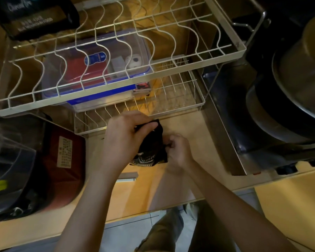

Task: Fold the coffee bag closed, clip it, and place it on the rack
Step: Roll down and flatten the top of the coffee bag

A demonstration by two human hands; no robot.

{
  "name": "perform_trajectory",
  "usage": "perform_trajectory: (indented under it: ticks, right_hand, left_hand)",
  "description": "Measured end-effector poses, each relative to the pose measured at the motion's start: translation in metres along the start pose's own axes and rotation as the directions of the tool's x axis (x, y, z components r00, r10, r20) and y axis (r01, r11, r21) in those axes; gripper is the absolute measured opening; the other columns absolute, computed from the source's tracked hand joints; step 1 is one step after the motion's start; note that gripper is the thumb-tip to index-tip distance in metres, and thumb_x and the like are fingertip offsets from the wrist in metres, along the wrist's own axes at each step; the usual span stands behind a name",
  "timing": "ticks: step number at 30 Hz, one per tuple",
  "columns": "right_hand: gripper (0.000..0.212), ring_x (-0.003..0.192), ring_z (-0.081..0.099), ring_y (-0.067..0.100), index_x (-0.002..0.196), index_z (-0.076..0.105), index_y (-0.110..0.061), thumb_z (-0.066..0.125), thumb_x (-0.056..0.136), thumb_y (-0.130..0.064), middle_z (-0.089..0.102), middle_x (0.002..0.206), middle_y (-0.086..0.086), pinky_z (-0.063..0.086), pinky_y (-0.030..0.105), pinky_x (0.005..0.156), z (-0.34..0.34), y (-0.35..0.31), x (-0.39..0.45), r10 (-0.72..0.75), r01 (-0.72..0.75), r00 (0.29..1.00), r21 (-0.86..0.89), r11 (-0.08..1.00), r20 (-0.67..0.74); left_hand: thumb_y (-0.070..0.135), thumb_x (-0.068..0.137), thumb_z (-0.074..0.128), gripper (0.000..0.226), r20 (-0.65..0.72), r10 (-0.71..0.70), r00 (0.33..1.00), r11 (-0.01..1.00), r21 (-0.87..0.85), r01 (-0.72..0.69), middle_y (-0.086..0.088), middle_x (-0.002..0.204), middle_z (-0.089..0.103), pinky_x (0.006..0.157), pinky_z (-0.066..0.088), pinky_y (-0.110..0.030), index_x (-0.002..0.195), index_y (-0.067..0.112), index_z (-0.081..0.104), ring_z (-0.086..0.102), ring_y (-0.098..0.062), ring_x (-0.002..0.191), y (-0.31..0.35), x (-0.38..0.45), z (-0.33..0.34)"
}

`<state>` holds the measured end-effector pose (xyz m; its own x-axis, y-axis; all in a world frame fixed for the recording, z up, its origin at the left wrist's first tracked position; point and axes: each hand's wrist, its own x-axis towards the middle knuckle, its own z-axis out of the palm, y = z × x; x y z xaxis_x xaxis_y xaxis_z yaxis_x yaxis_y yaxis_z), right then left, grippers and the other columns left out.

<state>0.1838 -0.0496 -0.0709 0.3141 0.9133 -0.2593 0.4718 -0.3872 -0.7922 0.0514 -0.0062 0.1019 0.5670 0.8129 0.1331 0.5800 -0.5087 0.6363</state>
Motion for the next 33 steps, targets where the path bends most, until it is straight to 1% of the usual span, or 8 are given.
perform_trajectory:
  ticks: [7,10,13,17,20,22,28,33]
  right_hand:
    - [0.013,0.079,0.055,0.022,0.071,0.064,-0.006,0.056,0.068,0.004,0.055,0.079,0.008,0.047,0.029,0.071,0.011,0.002,-0.009,-0.043,0.037,0.995,-0.06,0.997,-0.086]
    - [0.013,0.08,0.055,0.025,0.069,0.06,-0.005,0.053,0.068,0.006,0.054,0.075,0.008,0.047,0.031,0.069,0.013,0.003,-0.013,-0.075,0.064,0.982,-0.067,0.996,-0.176]
    - [0.015,0.077,0.055,0.023,0.068,0.06,-0.007,0.057,0.068,0.008,0.039,0.072,-0.014,0.048,0.031,0.07,0.013,0.004,-0.012,-0.036,0.033,0.965,-0.015,0.999,-0.258]
    - [0.015,0.08,0.053,0.023,0.069,0.057,-0.01,0.057,0.071,0.004,0.04,0.076,-0.009,0.047,0.032,0.071,0.011,0.003,-0.011,-0.062,0.056,0.969,-0.032,0.998,-0.238]
    - [0.012,0.081,0.054,0.026,0.072,0.061,-0.008,0.058,0.071,0.004,0.043,0.072,-0.011,0.048,0.033,0.071,0.004,0.006,-0.008,-0.113,0.097,0.971,-0.086,0.992,-0.211]
    - [0.012,0.082,0.055,0.026,0.074,0.064,-0.007,0.058,0.072,0.004,0.058,0.077,0.005,0.047,0.033,0.072,-0.001,0.009,-0.005,-0.152,0.131,0.978,-0.145,0.981,-0.144]
    - [0.02,0.081,0.063,0.021,0.082,0.066,-0.009,0.058,0.072,0.007,0.069,0.086,0.01,0.051,0.03,0.075,-0.01,0.016,-0.032,0.076,-0.015,0.973,0.268,0.963,-0.219]
    - [0.017,0.075,0.059,0.021,0.081,0.064,-0.006,0.062,0.07,0.007,0.06,0.084,0.006,0.047,0.026,0.069,0.016,0.015,-0.053,0.09,-0.015,0.955,0.256,0.966,-0.284]
  left_hand:
    - [0.038,0.074,0.054,0.021,-0.04,-0.136,0.99,0.937,-0.331,0.116,0.003,0.08,0.068,0.065,0.054,-0.037,0.083,0.026,0.068,0.063,-0.015,0.076,-0.009,-0.018,0.006]
    - [0.038,0.074,0.056,0.016,-0.067,-0.166,0.984,0.917,-0.377,0.129,0.004,0.076,0.068,0.063,0.053,-0.031,0.083,0.032,0.067,0.063,-0.015,0.077,-0.013,-0.027,0.001]
    - [0.036,0.073,0.059,0.013,-0.121,-0.186,0.975,0.893,-0.436,0.116,0.012,0.075,0.068,0.058,0.05,-0.022,0.08,0.033,0.069,0.062,-0.012,0.073,-0.014,-0.032,-0.005]
    - [0.033,0.073,0.06,0.008,-0.163,-0.159,0.974,0.901,-0.428,0.075,0.016,0.07,0.066,0.055,0.043,-0.01,0.078,0.035,0.066,0.06,-0.006,0.067,-0.008,-0.033,-0.004]
    - [0.034,0.073,0.059,0.007,-0.169,-0.173,0.97,0.898,-0.432,0.085,0.015,0.071,0.067,0.052,0.044,-0.013,0.077,0.035,0.065,0.06,-0.008,0.068,-0.008,-0.033,-0.001]
    - [0.038,0.073,0.058,0.008,-0.179,-0.192,0.965,0.907,-0.408,0.105,0.015,0.073,0.067,0.054,0.046,-0.016,0.078,0.038,0.064,0.061,-0.011,0.071,-0.012,-0.029,-0.001]
    - [0.038,0.074,0.056,0.012,-0.208,-0.227,0.951,0.906,-0.403,0.129,0.006,0.075,0.067,0.057,0.048,-0.018,0.081,0.032,0.064,0.064,-0.014,0.074,-0.009,-0.02,0.004]
    - [0.04,0.072,0.057,0.017,-0.247,-0.332,0.911,0.871,-0.451,0.195,-0.005,0.078,0.069,0.063,0.054,-0.041,0.08,0.03,0.067,0.066,-0.022,0.078,-0.005,-0.018,0.012]
